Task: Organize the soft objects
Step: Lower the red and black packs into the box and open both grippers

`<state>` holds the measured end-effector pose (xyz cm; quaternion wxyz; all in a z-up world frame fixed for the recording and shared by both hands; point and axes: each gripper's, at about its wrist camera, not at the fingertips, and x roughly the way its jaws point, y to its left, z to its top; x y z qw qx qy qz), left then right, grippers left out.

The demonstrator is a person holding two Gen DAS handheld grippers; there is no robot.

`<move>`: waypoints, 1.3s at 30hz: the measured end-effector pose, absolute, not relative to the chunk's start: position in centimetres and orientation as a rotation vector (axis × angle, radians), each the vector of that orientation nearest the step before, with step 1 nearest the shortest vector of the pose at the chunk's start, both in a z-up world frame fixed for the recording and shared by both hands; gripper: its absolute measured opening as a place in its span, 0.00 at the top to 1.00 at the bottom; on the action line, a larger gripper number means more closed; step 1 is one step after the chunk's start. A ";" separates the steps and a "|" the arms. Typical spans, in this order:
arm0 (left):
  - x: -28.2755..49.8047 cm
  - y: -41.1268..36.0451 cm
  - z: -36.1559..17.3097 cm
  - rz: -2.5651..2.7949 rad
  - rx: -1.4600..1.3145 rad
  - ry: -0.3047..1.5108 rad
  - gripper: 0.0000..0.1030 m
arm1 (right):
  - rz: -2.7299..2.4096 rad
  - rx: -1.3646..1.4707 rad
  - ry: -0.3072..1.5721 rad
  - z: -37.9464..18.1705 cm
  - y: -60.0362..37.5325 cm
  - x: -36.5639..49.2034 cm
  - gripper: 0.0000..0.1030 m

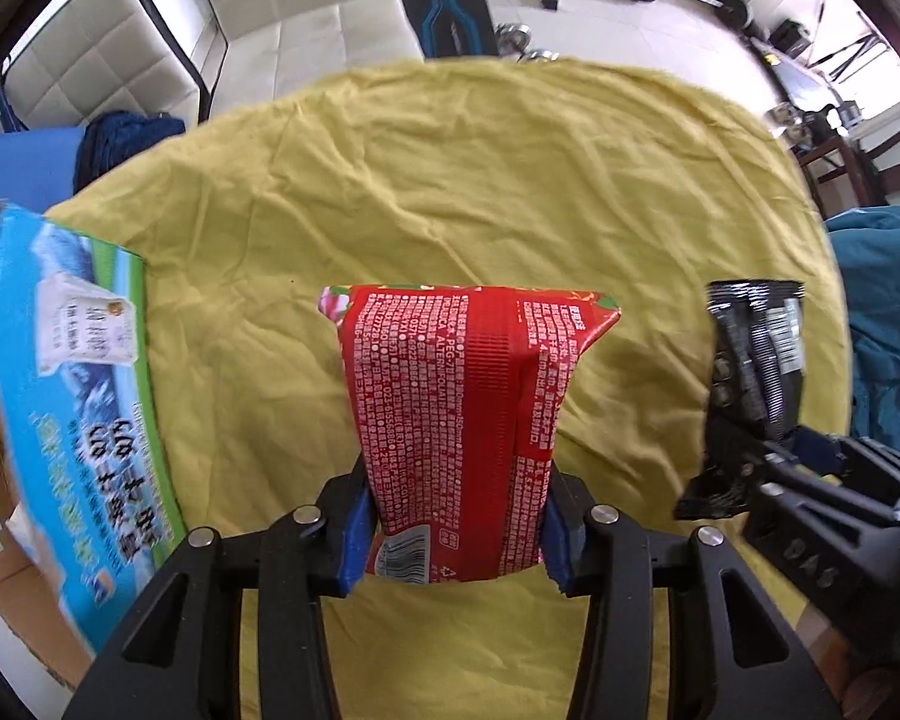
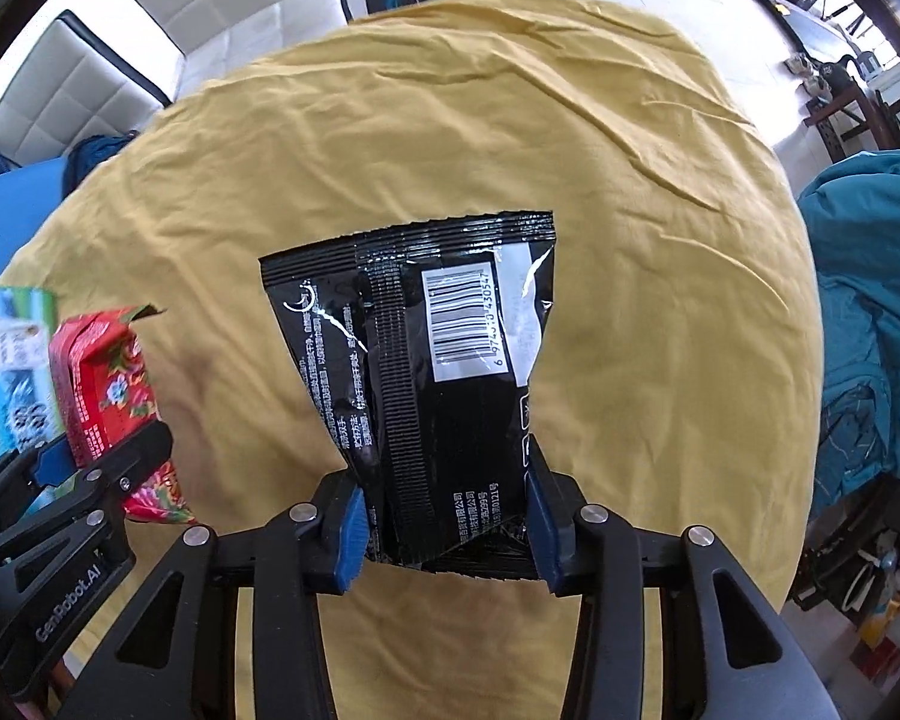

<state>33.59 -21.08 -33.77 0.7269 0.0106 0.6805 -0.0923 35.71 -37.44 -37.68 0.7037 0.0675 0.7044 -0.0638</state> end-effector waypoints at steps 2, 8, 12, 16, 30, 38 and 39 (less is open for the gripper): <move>32.6 -20.9 -32.0 -0.222 0.014 1.471 0.59 | -0.137 0.157 1.548 -36.6 -36.9 34.8 0.56; 30.5 -19.3 -27.4 -0.250 -0.014 1.397 0.59 | -0.116 0.184 1.495 -32.7 -34.8 31.7 0.56; 29.9 -16.8 -25.1 -0.274 -0.041 1.361 0.59 | -0.104 0.211 1.455 -29.5 -33.5 29.8 0.56; 28.6 -13.7 -22.1 -0.297 -0.064 1.310 0.59 | -0.081 0.209 1.417 -25.9 -32.3 28.4 0.56; 26.9 1.4 -17.4 -0.297 -0.150 1.256 0.59 | 0.092 0.202 1.335 -18.8 -18.3 25.8 0.56; 28.7 12.7 -20.4 -0.190 -0.179 1.311 0.59 | 0.234 0.166 1.368 -21.1 -6.5 27.0 0.56; 28.8 13.5 -21.0 -0.177 -0.174 1.320 0.59 | 0.244 0.156 1.375 -22.0 -5.0 27.4 0.56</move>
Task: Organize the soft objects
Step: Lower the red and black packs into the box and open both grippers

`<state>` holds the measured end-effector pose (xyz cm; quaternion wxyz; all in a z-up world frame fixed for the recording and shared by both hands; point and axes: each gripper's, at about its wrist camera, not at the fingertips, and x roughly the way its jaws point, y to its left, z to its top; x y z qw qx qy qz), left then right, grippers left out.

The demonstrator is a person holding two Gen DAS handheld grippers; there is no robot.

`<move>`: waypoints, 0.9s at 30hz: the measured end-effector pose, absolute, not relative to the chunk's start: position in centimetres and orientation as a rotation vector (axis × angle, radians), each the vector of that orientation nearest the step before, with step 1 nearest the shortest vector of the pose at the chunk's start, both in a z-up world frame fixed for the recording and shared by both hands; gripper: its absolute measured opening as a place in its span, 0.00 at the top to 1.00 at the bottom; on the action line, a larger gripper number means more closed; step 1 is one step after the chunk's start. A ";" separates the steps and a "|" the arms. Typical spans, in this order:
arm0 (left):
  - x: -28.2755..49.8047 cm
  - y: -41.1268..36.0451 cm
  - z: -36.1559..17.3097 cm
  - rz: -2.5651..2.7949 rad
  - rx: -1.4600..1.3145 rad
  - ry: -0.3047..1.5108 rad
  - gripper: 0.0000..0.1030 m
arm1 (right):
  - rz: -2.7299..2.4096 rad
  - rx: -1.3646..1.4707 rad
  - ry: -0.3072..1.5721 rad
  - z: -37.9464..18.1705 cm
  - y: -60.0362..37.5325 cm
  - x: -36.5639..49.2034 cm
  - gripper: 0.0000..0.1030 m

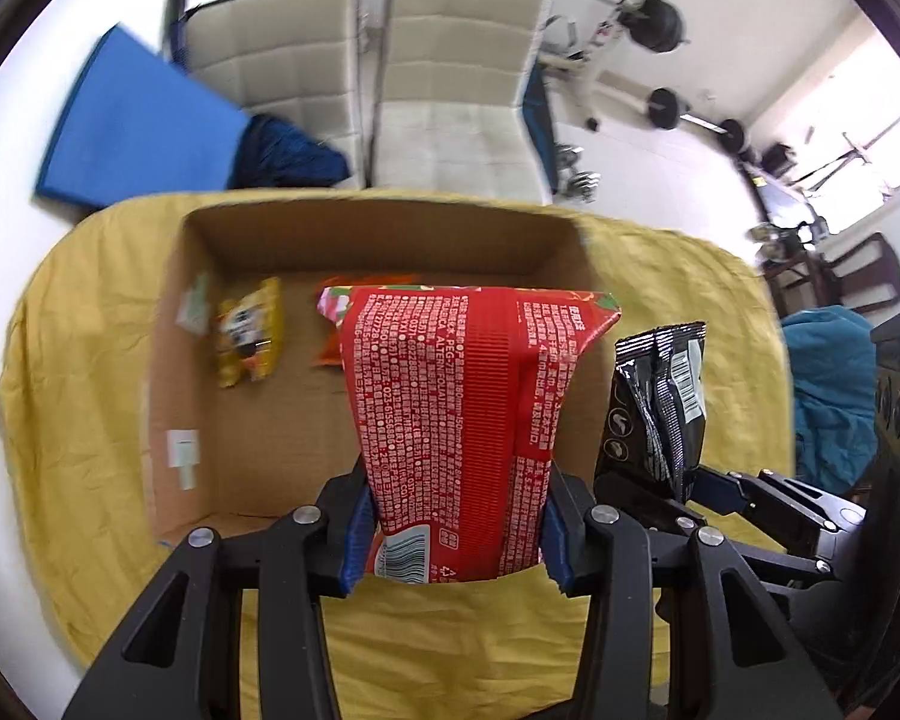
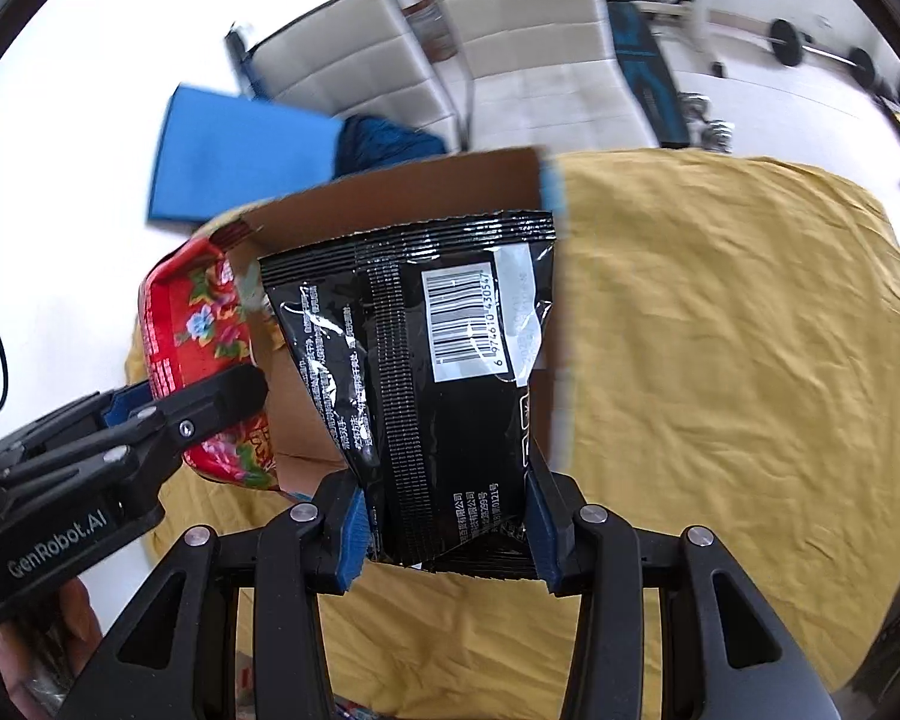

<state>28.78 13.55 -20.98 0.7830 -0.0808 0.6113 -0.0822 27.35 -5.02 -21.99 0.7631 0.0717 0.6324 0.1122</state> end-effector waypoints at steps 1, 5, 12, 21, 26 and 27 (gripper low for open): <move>29.0 14.4 -21.7 -0.161 -0.173 1.329 0.59 | 0.254 0.152 1.387 -22.9 -3.7 27.7 0.56; 30.5 18.2 -25.7 -0.120 -0.207 1.411 0.59 | 0.283 0.150 1.461 -27.3 0.3 28.7 0.56; 32.3 22.5 -33.8 -0.099 -0.276 1.585 0.59 | 0.284 0.154 1.571 -34.1 4.1 29.7 0.56; 33.1 22.0 -39.3 -0.147 -0.321 1.726 0.59 | 0.263 0.163 1.649 -39.1 5.1 30.5 0.55; 33.8 21.7 -41.2 -0.152 -0.299 1.771 0.59 | 0.251 0.194 1.678 -40.6 5.4 30.6 0.55; 33.8 21.6 -41.4 -0.149 -0.288 1.775 0.59 | 0.245 0.194 1.679 -40.8 5.7 30.7 0.55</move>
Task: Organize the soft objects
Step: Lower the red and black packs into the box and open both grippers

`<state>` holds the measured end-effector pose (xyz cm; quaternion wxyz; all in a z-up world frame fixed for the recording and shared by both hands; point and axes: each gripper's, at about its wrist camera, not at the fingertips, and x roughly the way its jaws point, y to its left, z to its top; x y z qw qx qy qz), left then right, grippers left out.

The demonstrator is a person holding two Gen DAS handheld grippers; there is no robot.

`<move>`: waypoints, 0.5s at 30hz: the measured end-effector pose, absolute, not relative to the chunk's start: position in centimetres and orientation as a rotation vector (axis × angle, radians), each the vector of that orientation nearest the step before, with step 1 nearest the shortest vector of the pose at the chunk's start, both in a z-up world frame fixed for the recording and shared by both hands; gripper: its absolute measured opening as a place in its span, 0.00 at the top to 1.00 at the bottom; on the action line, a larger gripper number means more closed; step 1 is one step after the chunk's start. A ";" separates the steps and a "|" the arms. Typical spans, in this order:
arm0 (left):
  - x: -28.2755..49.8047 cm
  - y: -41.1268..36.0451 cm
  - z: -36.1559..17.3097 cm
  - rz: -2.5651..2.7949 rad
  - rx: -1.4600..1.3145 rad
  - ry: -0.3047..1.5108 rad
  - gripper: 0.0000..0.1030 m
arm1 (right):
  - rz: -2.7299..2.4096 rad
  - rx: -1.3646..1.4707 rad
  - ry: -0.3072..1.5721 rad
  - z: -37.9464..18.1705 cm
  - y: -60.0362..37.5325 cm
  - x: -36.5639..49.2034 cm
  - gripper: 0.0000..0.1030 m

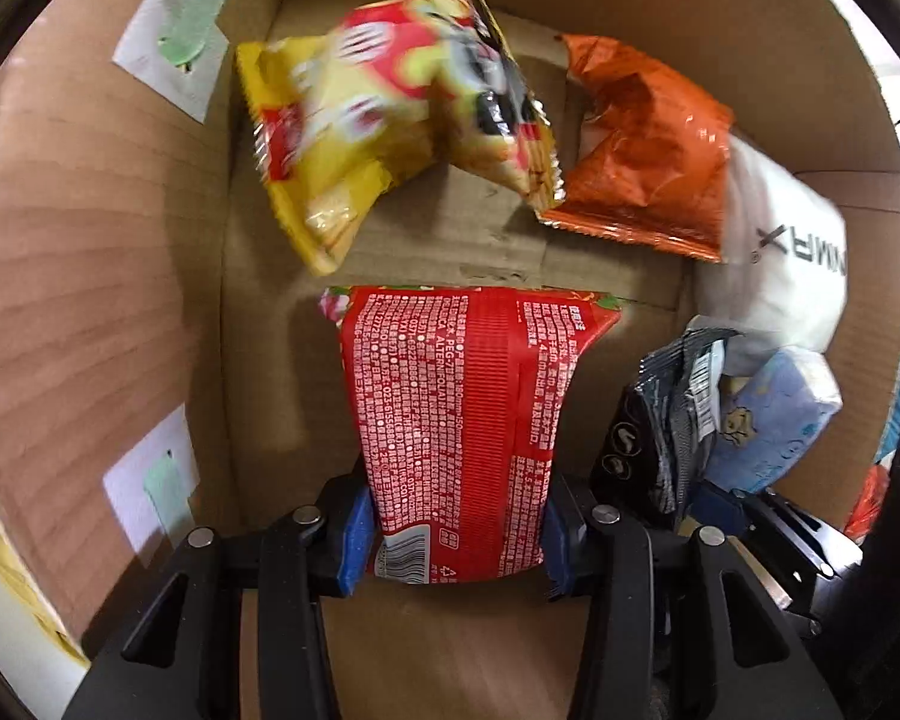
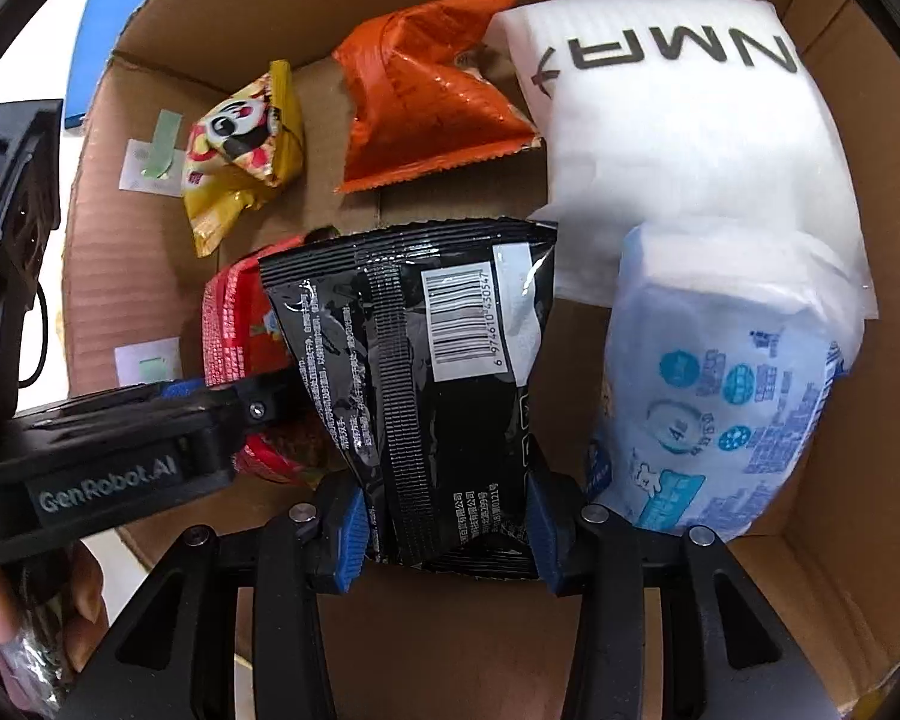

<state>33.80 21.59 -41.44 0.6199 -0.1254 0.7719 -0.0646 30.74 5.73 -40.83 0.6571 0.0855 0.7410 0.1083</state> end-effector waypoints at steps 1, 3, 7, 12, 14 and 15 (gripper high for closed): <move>33.8 21.4 -41.6 -0.151 -0.283 1.780 0.58 | 0.238 0.192 1.678 -41.0 5.7 30.8 0.55; 33.8 21.1 -41.8 -0.153 -0.283 1.784 0.58 | 0.228 0.186 1.675 -41.1 6.0 31.1 0.54; 33.4 20.0 -42.0 -0.143 -0.247 1.786 0.58 | 0.193 0.162 1.675 -40.9 6.6 31.5 0.54; 32.7 19.4 -42.3 -0.131 -0.228 1.785 0.58 | 0.160 0.153 1.670 -41.3 7.8 30.5 0.53; 32.3 19.5 -42.5 -0.127 -0.228 1.785 0.58 | 0.156 0.150 1.674 -41.5 8.2 30.5 0.52; 32.1 19.4 -42.5 -0.121 -0.227 1.789 0.58 | 0.154 0.145 1.678 -41.5 8.2 30.5 0.52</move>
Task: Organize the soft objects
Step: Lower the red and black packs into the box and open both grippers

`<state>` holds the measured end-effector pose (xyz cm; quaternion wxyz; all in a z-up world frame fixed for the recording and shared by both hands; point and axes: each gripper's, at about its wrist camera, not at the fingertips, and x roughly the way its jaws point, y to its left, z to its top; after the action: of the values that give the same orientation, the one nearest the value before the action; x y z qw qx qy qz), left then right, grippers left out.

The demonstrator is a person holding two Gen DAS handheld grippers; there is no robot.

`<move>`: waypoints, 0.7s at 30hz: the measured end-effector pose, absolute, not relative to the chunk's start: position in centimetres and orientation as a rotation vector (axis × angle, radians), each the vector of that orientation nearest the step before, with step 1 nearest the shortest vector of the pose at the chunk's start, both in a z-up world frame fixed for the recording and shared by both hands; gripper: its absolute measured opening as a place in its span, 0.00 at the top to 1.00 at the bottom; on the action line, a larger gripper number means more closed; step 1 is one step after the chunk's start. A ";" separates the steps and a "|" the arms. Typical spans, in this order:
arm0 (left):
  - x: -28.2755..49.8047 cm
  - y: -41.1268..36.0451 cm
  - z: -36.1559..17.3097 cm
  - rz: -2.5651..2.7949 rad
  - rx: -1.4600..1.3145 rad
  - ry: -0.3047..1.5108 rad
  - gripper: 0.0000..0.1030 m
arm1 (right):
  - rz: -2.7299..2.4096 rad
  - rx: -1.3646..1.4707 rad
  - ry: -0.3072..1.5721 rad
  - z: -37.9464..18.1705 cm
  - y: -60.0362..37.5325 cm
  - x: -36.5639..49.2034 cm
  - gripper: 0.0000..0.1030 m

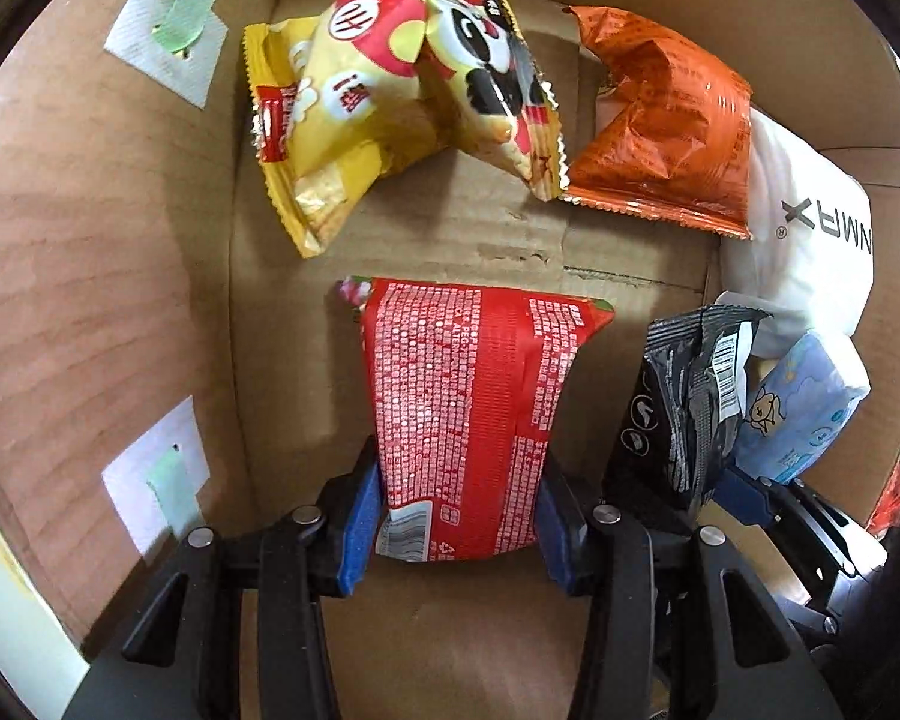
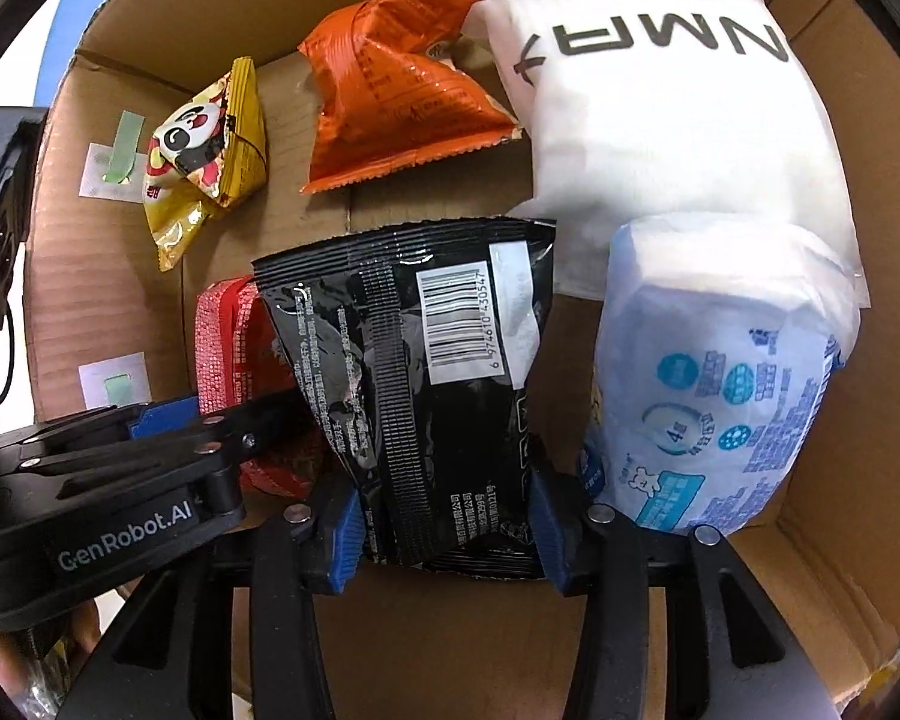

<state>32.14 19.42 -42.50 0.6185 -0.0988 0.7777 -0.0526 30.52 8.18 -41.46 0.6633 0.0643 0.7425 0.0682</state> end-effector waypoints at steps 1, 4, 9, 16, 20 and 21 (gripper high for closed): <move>31.9 19.4 -42.5 -0.116 -0.230 1.789 0.58 | 0.154 0.142 1.679 -41.5 8.2 30.4 0.51; 31.3 19.5 -41.9 -0.113 -0.222 1.773 0.58 | 0.147 0.127 1.681 -41.7 8.5 30.3 0.50; 30.7 19.3 -40.4 -0.109 -0.220 1.747 0.57 | 0.154 0.114 1.679 -40.7 8.8 30.1 0.44; 28.8 19.2 -37.7 -0.088 -0.221 1.676 0.57 | 0.174 0.053 1.626 -37.7 9.2 29.8 0.44; 27.6 19.5 -35.9 -0.069 -0.215 1.619 0.55 | 0.167 0.009 1.589 -36.2 8.8 29.1 0.43; 27.3 19.4 -35.4 -0.060 -0.211 1.598 0.52 | 0.164 0.000 1.577 -35.9 8.6 28.9 0.40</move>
<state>27.28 19.43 -35.41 0.6921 -0.0944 0.7151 -0.0269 28.95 8.61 -35.88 0.7019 -0.0002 0.7084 0.0738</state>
